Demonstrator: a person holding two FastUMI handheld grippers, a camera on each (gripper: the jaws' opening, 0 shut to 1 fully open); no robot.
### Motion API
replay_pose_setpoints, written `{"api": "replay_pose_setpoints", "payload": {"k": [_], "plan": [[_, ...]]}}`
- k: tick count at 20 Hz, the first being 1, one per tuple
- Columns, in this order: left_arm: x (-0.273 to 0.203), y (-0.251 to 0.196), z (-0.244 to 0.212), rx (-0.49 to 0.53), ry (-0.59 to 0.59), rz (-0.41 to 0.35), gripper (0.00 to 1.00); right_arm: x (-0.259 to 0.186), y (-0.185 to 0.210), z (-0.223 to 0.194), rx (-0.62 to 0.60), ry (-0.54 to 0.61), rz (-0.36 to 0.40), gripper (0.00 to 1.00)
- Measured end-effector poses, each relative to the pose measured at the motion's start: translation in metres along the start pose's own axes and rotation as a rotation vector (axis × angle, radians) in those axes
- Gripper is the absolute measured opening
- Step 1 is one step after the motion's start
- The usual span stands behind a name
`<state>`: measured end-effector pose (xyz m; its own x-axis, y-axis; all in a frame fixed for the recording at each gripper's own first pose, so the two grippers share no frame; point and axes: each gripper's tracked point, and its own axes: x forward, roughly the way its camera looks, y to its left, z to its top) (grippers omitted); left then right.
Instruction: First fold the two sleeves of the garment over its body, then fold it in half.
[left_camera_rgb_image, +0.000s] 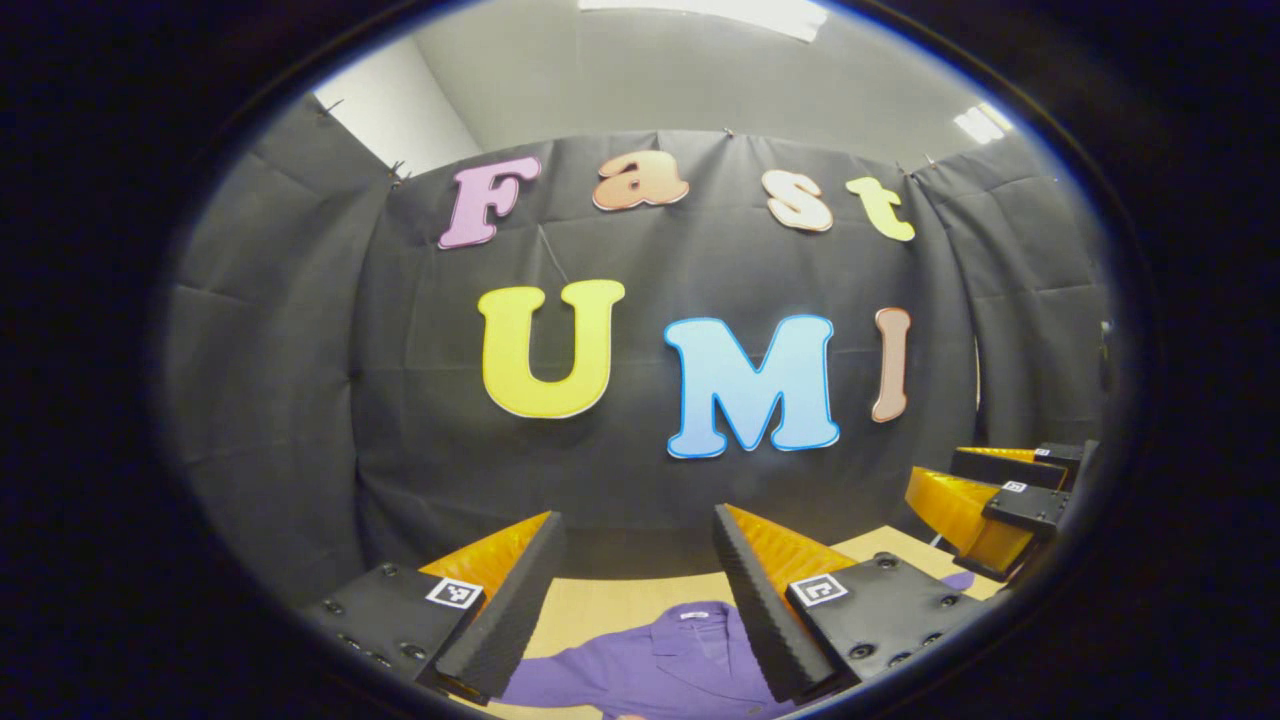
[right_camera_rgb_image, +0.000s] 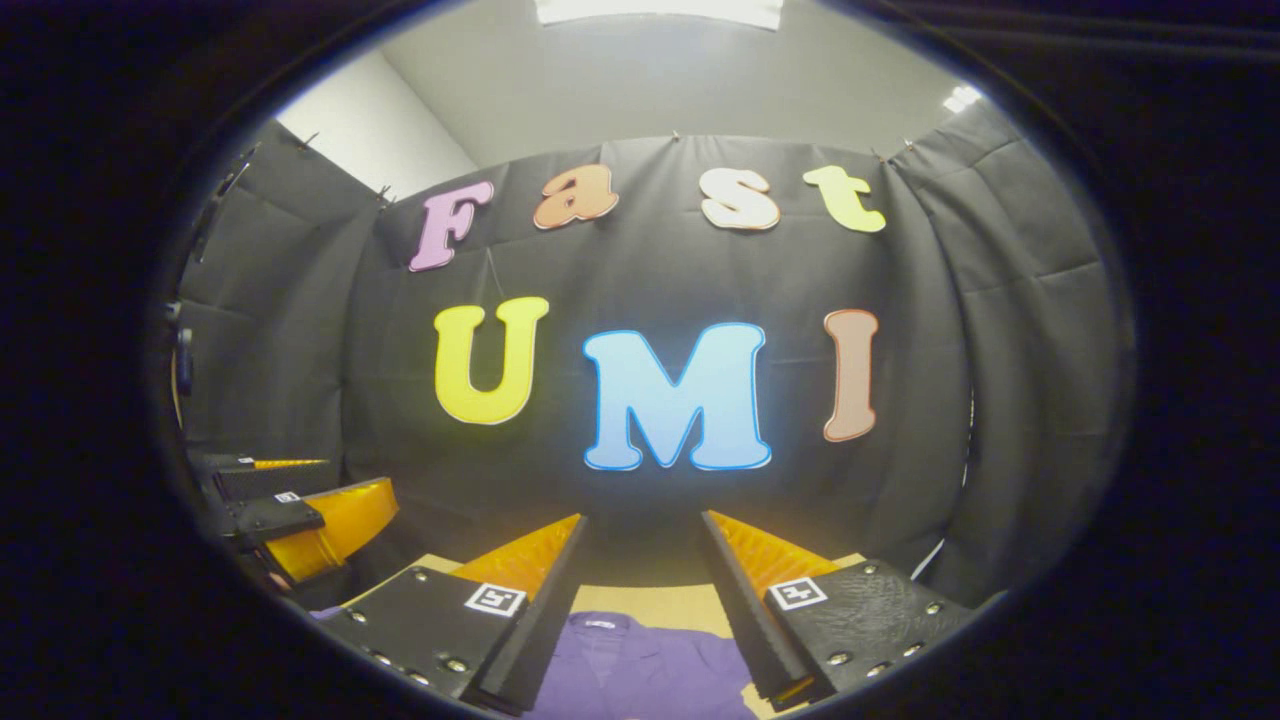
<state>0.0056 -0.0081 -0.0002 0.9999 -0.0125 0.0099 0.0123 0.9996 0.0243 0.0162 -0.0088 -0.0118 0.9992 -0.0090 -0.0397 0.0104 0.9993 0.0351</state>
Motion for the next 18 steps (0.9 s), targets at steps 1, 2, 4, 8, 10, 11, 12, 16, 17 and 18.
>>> {"api": "replay_pose_setpoints", "payload": {"k": [1,2,4,8,10,11,12,16,17,18], "plan": [[0.002,0.001,0.000,-0.002,0.003,0.001,0.93,0.002,-0.002,-0.002,0.005,0.006,-0.002,0.74],[0.002,0.001,-0.001,-0.005,0.005,0.003,0.93,0.003,-0.003,-0.002,0.010,0.009,-0.002,0.74],[0.003,0.001,-0.003,-0.008,0.012,0.006,0.93,0.005,-0.005,-0.005,0.010,0.015,-0.003,0.74],[0.007,-0.002,-0.007,-0.006,0.024,0.001,0.93,0.008,-0.004,-0.008,0.005,0.024,-0.013,0.74],[0.010,-0.004,-0.008,-0.004,0.026,0.000,0.93,0.011,-0.009,-0.013,0.011,0.034,-0.022,0.74],[0.011,-0.006,-0.009,-0.003,0.028,-0.002,0.93,0.013,-0.012,-0.017,0.014,0.044,-0.032,0.74],[0.013,-0.008,-0.008,0.000,0.028,-0.006,0.93,0.015,-0.019,-0.023,0.015,0.057,-0.045,0.74],[0.022,-0.014,-0.010,0.021,0.029,-0.007,0.93,0.023,-0.047,-0.040,0.010,0.092,-0.101,0.69],[0.025,-0.015,-0.011,0.026,0.034,-0.005,0.93,0.027,-0.055,-0.047,0.005,0.102,-0.116,0.74],[0.027,-0.015,-0.013,0.029,0.038,-0.003,0.93,0.029,-0.064,-0.054,0.001,0.114,-0.132,0.69]]}}
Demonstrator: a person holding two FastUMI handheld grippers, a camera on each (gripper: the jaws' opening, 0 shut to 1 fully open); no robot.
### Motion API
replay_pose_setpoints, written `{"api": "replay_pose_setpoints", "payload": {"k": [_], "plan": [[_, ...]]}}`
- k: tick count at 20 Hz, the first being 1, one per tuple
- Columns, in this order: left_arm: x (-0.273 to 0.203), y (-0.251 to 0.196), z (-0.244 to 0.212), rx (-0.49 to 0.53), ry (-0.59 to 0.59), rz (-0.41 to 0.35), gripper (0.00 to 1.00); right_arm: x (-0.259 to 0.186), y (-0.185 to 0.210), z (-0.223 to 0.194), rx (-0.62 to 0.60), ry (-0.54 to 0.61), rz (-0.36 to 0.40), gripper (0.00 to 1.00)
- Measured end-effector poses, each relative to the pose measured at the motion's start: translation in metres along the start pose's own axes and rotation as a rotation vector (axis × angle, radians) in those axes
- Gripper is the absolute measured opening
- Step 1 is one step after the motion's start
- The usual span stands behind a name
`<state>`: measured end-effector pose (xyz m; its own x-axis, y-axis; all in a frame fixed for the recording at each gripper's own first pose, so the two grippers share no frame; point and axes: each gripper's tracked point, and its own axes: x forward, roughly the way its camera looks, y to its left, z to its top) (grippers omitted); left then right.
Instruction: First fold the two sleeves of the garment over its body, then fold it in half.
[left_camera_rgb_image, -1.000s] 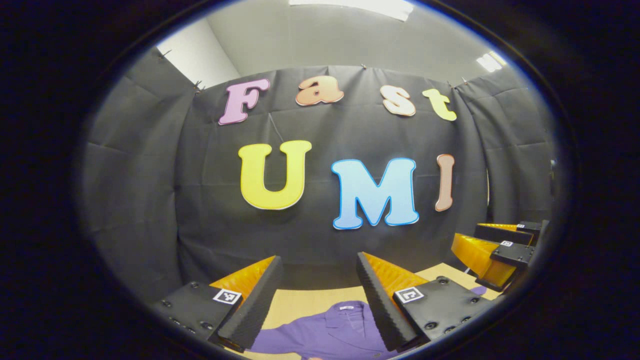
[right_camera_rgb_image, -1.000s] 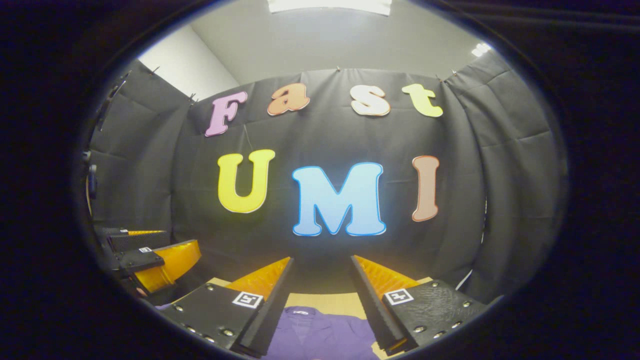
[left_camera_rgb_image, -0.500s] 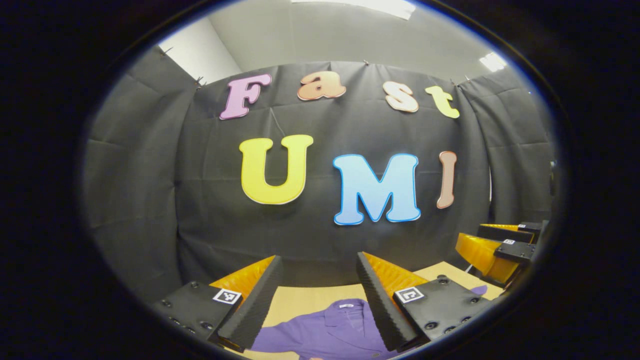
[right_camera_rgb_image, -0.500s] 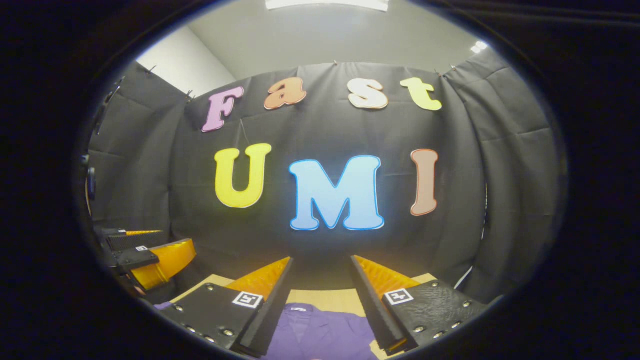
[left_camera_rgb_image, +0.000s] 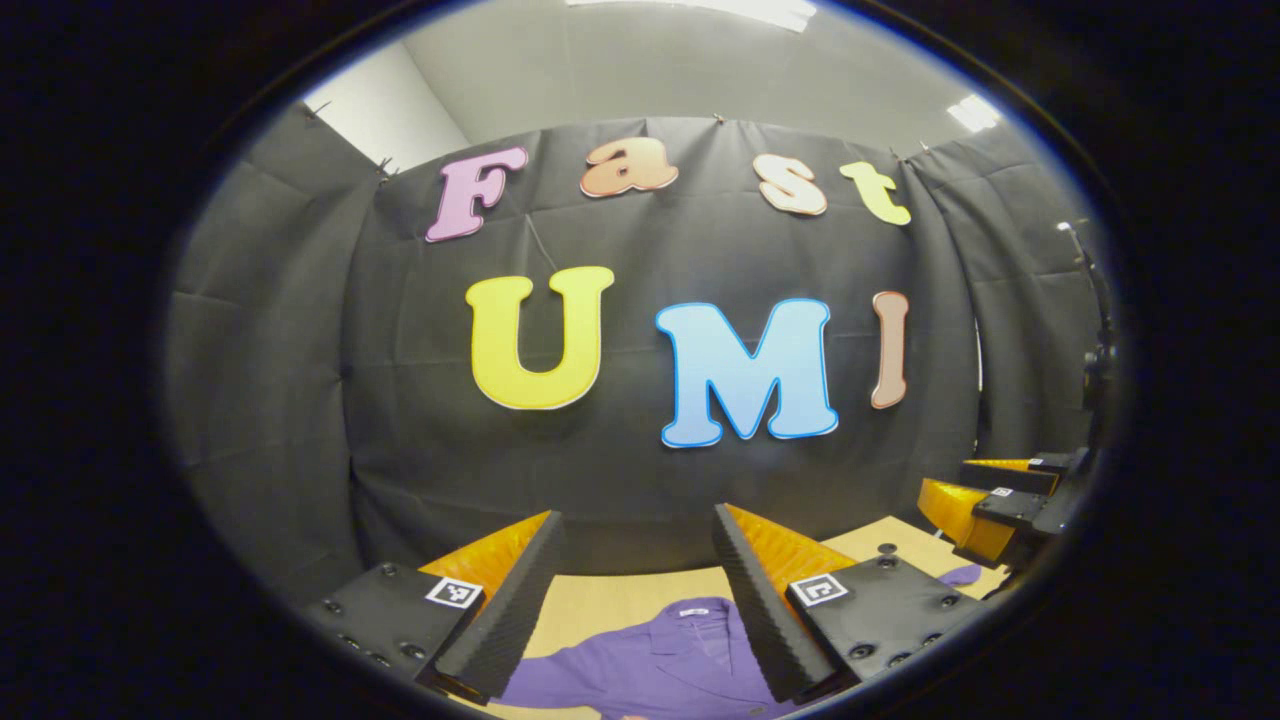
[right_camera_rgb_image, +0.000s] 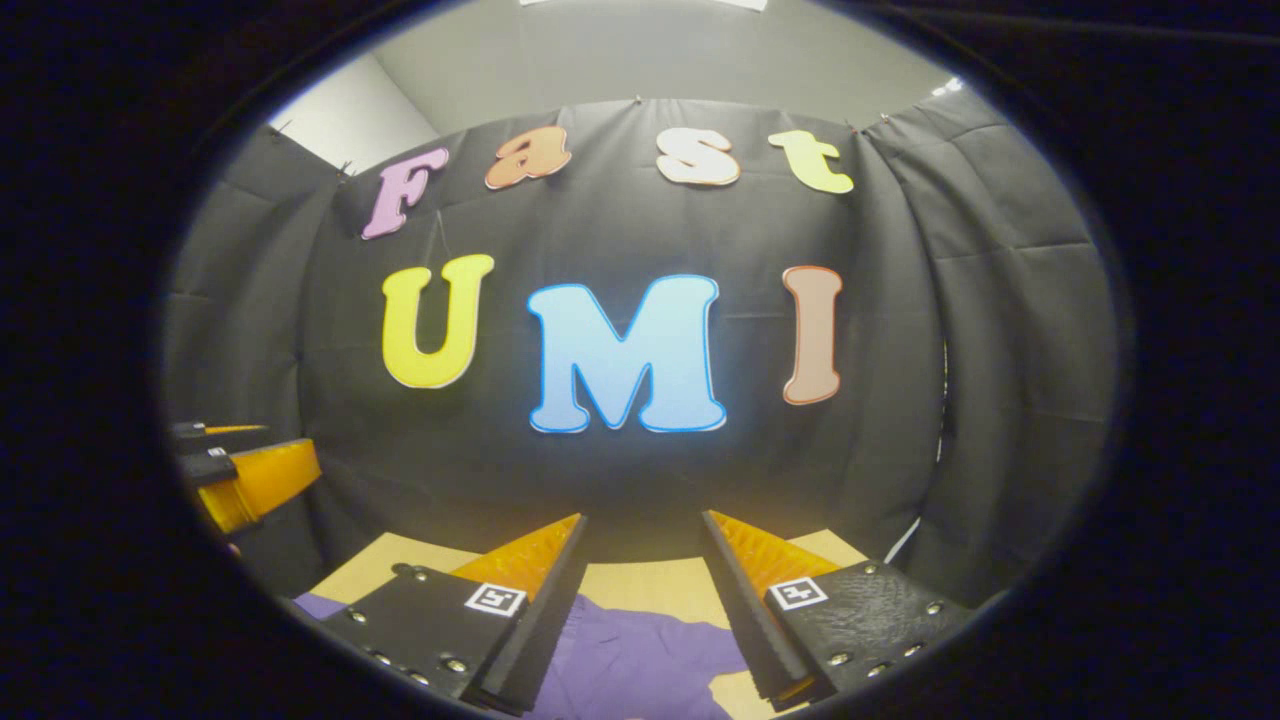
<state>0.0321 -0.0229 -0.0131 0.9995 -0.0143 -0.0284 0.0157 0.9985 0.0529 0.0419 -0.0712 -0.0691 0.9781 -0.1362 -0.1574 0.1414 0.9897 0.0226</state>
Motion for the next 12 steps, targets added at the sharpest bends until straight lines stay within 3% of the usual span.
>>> {"api": "replay_pose_setpoints", "payload": {"k": [12], "plan": [[0.010,0.025,-0.021,0.011,0.069,0.100,0.93,0.042,-0.156,-0.119,0.064,0.201,-0.266,0.74]]}}
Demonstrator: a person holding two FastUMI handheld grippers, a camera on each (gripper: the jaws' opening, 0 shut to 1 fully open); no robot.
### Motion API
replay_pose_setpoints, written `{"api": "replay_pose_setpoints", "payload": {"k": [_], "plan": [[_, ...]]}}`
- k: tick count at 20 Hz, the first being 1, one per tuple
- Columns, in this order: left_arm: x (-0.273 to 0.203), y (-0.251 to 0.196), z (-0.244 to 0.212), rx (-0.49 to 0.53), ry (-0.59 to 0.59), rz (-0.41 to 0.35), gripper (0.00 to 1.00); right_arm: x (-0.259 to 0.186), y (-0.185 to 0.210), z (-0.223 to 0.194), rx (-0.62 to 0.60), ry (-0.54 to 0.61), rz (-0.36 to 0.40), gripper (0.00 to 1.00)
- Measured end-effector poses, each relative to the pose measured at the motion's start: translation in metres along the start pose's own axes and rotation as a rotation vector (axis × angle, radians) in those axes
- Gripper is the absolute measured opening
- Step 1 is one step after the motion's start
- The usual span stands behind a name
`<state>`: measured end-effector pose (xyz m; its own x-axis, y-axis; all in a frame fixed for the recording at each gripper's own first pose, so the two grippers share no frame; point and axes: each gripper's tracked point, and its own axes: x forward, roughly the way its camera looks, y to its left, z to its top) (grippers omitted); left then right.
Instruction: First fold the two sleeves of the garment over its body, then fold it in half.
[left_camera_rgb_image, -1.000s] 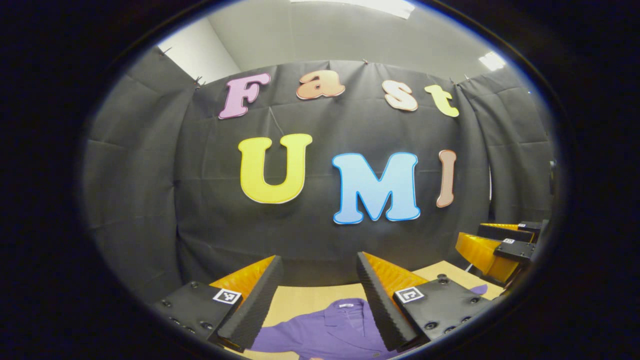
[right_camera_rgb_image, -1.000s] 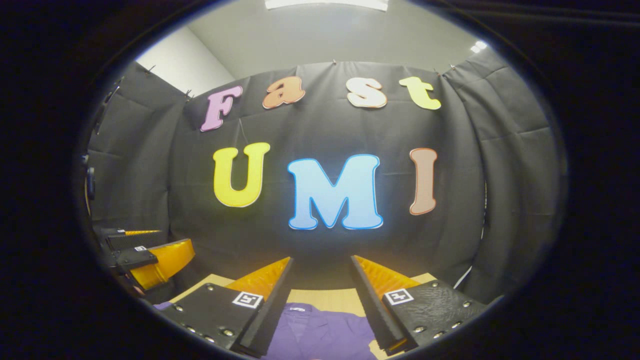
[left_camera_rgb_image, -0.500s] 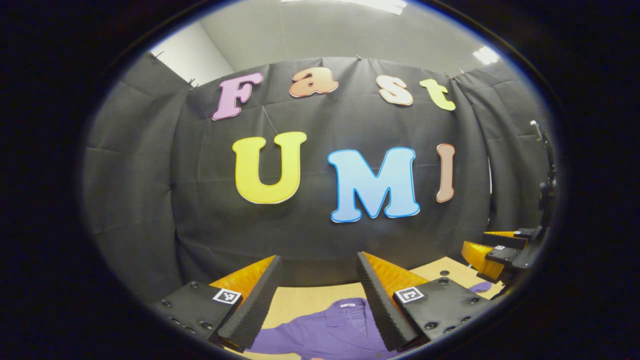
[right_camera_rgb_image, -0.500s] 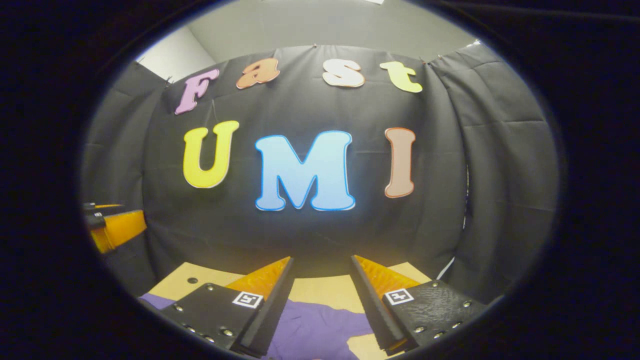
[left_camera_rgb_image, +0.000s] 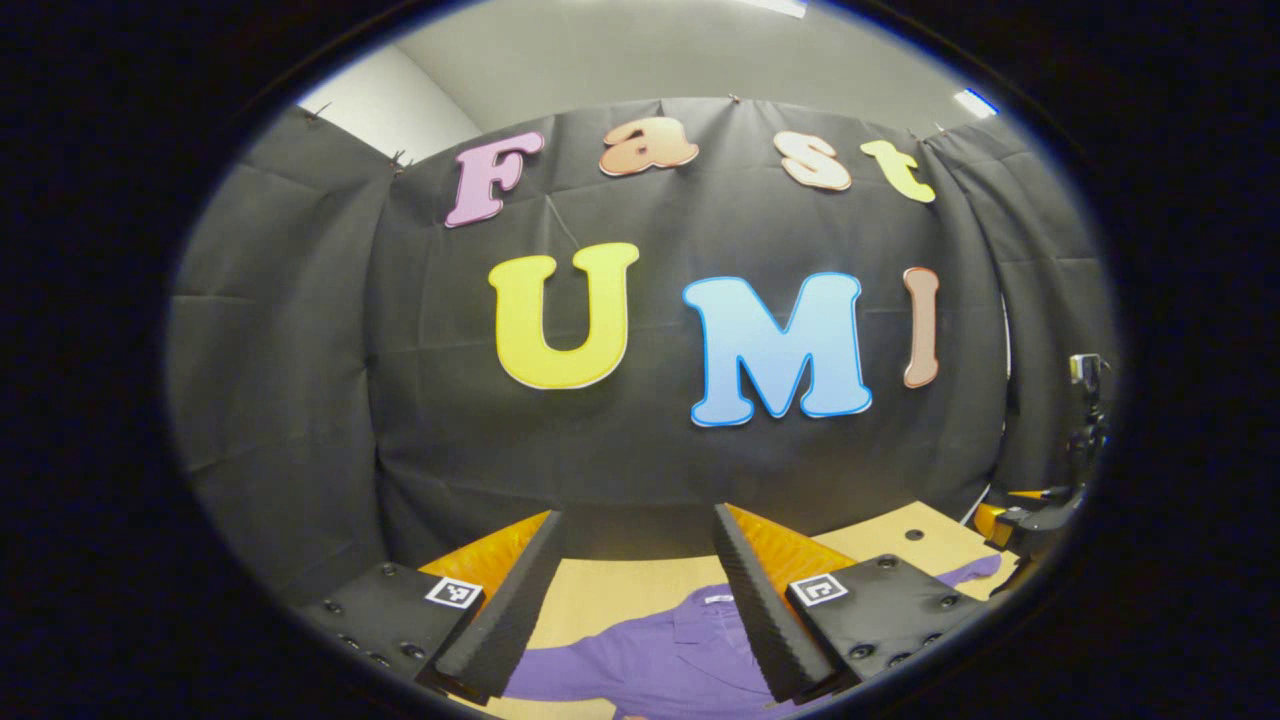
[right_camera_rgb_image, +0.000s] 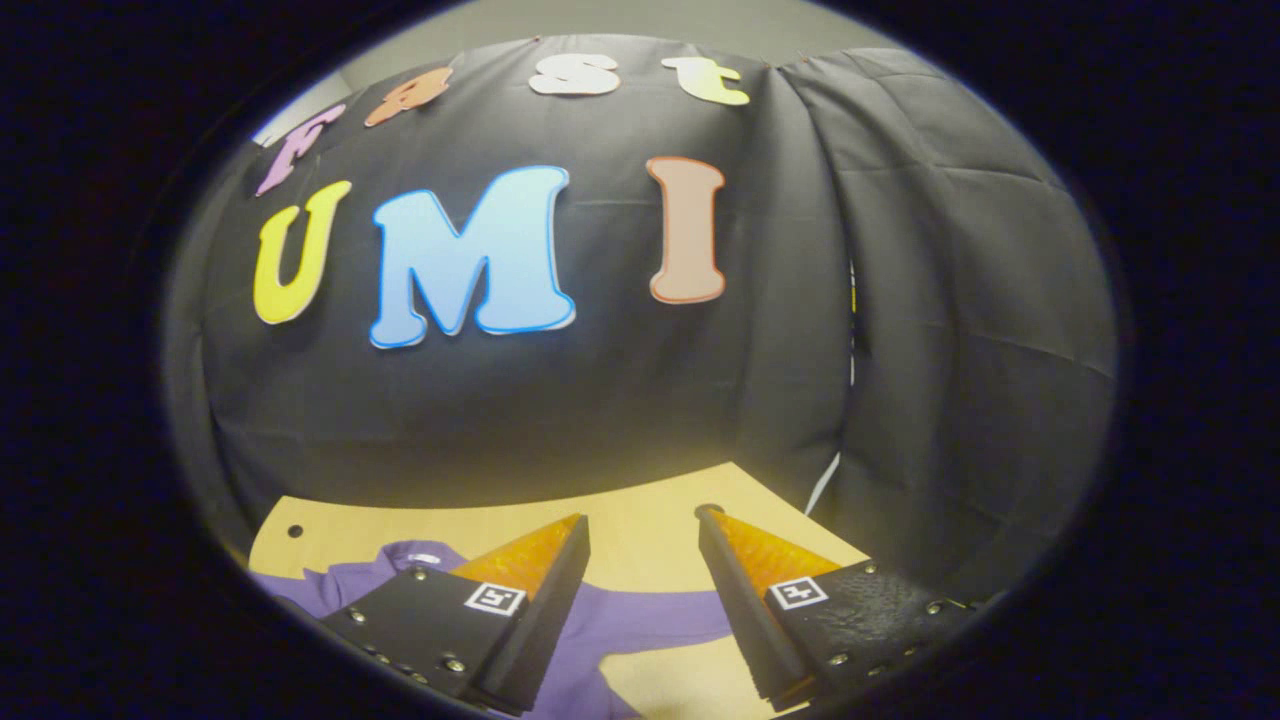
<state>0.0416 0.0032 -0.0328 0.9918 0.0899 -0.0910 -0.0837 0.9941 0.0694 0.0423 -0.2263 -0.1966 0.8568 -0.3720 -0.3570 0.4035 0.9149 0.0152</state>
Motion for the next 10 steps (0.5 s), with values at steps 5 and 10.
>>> {"api": "replay_pose_setpoints", "payload": {"k": [5,10], "plan": [[0.001,0.006,-0.016,0.025,0.041,0.044,0.94,0.033,-0.053,-0.039,0.007,0.056,-0.075,0.74],[0.003,-0.004,-0.031,0.031,0.091,0.071,0.96,0.064,-0.096,-0.085,0.040,0.138,-0.124,0.74]]}}
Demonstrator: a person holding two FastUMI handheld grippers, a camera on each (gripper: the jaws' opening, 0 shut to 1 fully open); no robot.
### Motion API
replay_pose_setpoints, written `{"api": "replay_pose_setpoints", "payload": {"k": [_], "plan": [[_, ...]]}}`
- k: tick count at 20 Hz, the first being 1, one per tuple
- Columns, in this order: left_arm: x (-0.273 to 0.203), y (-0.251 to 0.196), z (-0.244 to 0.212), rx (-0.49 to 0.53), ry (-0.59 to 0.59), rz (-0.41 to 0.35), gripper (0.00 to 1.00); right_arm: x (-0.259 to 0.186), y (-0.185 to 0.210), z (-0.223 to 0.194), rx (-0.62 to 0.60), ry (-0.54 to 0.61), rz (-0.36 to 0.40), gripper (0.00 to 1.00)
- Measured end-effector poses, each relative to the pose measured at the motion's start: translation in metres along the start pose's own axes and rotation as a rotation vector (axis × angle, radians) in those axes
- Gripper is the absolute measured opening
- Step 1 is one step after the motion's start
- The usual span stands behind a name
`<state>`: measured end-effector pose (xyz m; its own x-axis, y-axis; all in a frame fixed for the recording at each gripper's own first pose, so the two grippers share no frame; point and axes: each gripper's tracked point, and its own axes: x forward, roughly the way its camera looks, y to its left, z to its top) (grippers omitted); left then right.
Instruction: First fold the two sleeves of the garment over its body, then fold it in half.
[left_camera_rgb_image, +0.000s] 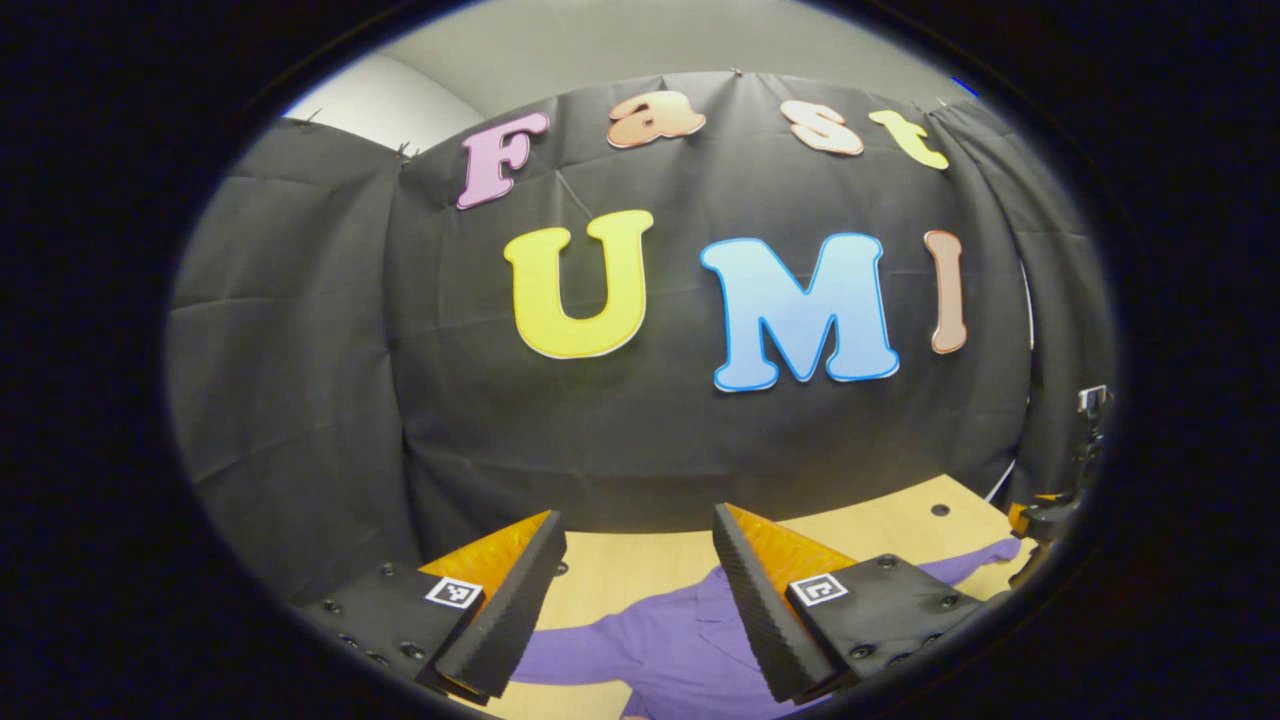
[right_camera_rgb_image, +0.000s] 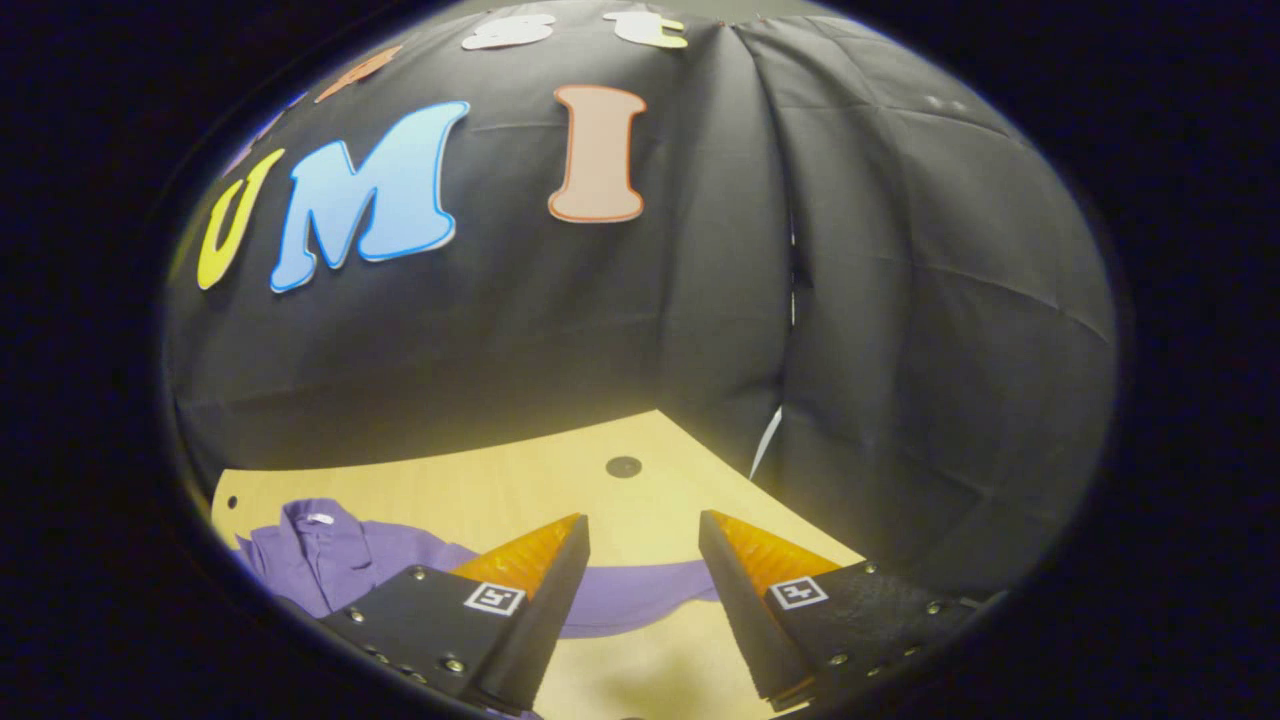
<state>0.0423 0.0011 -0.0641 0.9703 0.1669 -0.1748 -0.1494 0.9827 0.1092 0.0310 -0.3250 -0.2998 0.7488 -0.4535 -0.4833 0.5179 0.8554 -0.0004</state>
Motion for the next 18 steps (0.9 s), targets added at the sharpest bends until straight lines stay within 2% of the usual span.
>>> {"api": "replay_pose_setpoints", "payload": {"k": [5,9,13,18], "plan": [[0.000,-0.012,-0.002,0.016,0.018,0.015,0.98,0.042,-0.039,-0.042,0.072,0.105,-0.068,0.75],[0.001,-0.019,-0.008,0.040,0.039,0.029,0.99,0.067,-0.065,-0.068,0.058,0.164,-0.111,0.75],[0.003,-0.029,-0.013,0.046,0.060,0.034,0.93,0.087,-0.077,-0.094,0.075,0.240,-0.136,0.75],[0.006,-0.028,-0.020,0.039,0.086,0.052,0.94,0.102,-0.081,-0.123,0.056,0.329,-0.139,0.75]]}}
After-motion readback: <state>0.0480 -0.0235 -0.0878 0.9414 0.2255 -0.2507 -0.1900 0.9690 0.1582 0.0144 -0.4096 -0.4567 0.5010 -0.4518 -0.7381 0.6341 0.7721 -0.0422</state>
